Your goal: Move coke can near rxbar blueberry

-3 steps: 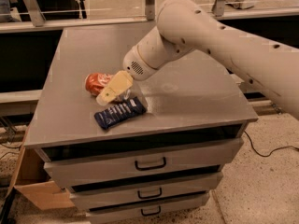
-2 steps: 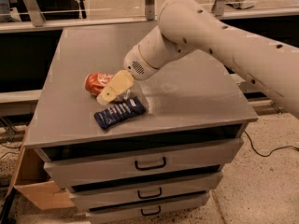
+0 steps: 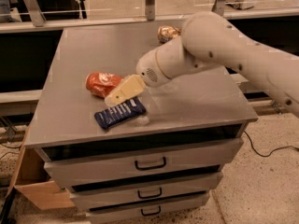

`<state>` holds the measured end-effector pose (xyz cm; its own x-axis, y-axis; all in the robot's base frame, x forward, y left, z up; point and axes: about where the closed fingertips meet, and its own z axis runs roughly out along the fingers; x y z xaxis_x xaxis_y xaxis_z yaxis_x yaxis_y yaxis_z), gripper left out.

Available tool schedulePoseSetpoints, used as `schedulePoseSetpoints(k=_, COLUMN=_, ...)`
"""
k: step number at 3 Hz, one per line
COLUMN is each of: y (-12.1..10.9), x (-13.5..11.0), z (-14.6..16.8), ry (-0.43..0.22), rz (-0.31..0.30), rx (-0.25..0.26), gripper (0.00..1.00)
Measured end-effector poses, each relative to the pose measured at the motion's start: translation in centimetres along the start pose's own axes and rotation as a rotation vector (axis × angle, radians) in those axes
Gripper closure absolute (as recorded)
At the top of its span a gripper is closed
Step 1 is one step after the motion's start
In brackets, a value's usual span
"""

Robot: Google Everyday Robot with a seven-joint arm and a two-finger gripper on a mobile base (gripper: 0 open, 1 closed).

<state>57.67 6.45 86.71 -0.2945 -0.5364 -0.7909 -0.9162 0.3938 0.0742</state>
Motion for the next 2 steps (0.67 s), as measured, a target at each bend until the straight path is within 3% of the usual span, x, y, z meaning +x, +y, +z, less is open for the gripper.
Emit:
schedulePoseSetpoints(k=1, y=-2.6, x=0.8, z=-5.1, ry=-0.146, rz=-0.023, rx=0.082, gripper=0.00)
schedulePoseSetpoints(k=2, y=-6.8, x=2.4, z=-13.1, ry=-0.237, rz=-0.087, rx=0.207, gripper=0.00)
